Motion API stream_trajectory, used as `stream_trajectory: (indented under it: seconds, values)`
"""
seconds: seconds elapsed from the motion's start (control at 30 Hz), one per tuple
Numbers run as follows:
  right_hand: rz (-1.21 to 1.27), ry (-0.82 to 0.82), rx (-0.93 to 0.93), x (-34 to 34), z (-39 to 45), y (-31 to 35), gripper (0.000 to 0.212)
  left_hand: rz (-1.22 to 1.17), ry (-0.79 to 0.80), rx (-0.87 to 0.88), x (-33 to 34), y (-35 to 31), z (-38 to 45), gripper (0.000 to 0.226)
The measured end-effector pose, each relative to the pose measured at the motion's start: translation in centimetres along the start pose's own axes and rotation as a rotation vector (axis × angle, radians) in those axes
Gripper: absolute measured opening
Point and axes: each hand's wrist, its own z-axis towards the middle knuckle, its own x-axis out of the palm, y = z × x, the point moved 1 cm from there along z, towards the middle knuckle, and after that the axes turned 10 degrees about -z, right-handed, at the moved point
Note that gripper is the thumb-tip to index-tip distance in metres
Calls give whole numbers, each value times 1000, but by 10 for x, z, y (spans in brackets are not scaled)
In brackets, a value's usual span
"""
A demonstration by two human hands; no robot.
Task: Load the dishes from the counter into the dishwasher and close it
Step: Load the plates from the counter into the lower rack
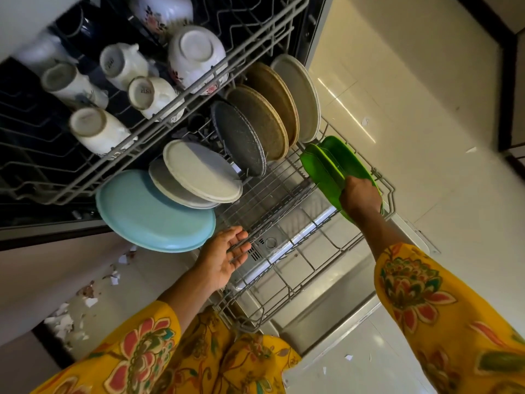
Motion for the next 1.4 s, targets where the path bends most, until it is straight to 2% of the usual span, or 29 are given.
stream_trajectory:
  seconds: [0.27, 0.47, 0.6, 0.9, 1.0, 1.23, 1.4]
  values:
    - [-36, 82, 8, 31, 1, -8, 21, 0, 5, -2, -9, 4, 4, 14]
    - [-61, 115, -1, 40, 6, -3, 47, -9, 4, 16, -11, 5, 7, 14]
    - [4, 121, 29, 36, 4, -6, 35, -6, 15, 19, -13, 6, 3, 14]
    - [100, -70, 3, 6, -37, -15, 36, -2, 40, 52, -7, 9, -32, 11]
    - [198, -78, -41, -7, -60, -9, 32, -8, 71, 77, 1, 6, -48, 17]
    - [324, -96, -178, -37, -126, 36, 30, -49, 136, 145, 24, -4, -101, 26]
    - [369, -132, -265, -63, -181, 71, 28, -128, 171, 187, 17, -7, -149, 33]
